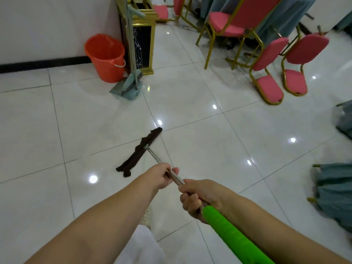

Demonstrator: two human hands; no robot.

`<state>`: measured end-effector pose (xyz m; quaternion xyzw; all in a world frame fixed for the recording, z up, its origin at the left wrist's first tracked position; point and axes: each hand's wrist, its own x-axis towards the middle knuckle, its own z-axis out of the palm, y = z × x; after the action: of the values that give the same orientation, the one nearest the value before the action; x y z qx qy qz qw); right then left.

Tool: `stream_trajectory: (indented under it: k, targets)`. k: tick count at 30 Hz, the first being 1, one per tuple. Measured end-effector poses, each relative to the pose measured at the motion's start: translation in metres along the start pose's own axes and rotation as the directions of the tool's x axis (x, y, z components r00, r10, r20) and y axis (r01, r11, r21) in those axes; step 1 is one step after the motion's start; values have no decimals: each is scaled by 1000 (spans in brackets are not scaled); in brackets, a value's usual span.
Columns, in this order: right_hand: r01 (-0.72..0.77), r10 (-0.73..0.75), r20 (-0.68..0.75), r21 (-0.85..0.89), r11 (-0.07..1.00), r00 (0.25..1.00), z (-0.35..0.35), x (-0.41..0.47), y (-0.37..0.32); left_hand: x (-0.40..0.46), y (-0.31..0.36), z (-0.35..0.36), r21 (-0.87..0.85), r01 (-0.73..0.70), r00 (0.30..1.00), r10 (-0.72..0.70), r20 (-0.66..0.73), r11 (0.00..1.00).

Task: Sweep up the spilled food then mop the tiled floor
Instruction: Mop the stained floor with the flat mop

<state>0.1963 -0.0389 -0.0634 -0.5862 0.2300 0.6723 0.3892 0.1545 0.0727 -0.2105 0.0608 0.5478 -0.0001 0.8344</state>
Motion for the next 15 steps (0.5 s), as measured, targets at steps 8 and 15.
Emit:
stream_trajectory:
  k: [8, 15]
  targets:
    - [-95, 81, -60, -284, 954, 995, 39, -11, -88, 14, 52, 21, -52, -74, 995, 77, 64, 996]
    - [-125, 126, -24, -398, 909, 992, 68, -4, -94, 8, 66, -1, -232, -60, 997, 67, 25, 971]
